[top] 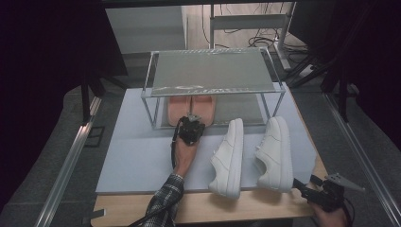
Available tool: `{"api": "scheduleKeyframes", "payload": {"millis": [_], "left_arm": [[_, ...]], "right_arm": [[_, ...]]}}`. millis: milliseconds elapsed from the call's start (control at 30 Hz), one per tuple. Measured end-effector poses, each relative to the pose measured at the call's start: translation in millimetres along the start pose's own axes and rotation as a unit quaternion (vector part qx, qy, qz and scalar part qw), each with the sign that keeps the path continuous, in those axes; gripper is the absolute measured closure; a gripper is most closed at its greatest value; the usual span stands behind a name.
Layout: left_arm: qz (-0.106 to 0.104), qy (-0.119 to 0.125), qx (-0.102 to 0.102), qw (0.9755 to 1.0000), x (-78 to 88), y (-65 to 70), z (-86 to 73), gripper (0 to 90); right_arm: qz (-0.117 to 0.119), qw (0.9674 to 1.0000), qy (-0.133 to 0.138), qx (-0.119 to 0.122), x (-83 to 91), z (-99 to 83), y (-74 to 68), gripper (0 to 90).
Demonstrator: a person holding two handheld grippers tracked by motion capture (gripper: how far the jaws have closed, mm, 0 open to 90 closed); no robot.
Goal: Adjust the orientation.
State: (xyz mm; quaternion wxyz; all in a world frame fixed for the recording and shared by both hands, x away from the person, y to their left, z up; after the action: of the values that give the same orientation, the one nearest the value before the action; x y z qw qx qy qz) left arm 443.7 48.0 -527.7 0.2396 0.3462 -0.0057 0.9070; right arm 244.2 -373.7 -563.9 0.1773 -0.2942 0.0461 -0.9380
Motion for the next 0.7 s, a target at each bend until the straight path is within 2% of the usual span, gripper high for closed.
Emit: {"api": "scheduleKeyframes", "payload": {"millis": [167, 233, 333, 700], "left_arm": [[0.007, -0.009, 0.001, 0.9999, -6.5, -4.2, 1.1, 89.7], [0.006, -0.011, 0.008, 0.9999, -8.7, -5.5, -0.6, 89.7], [0.004, -0.012, 0.006, 0.9999, -8.6, -4.2, -1.7, 89.7], [-0.010, -0.005, -0.006, 0.9999, 3.4, 2.9, -1.3, 89.4]], "right_arm": [[0.000, 1.0000, 0.000, 0.001, 0.0, 0.0, 0.1, 17.2], [0.001, 1.0000, -0.001, 0.001, 0.2, -0.1, 0.2, 17.2], [0.001, 1.0000, 0.000, 0.002, 0.0, 0.0, 0.4, 17.2], [0.001, 1.0000, -0.001, 0.001, 0.2, -0.1, 0.2, 17.2]]}}
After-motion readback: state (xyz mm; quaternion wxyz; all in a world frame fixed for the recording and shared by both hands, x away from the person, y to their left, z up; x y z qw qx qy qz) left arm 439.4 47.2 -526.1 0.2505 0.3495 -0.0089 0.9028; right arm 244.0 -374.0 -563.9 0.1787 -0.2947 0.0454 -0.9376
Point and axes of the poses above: each handheld gripper's, and its own axes: x roughly backward along the jaws, z roughly out of its top, y roughly to its right, the point moved 3 cm from there along -x, roughly forward along the jaws, and after that the axes turned 5 degrees about x, right-handed, at the moved point
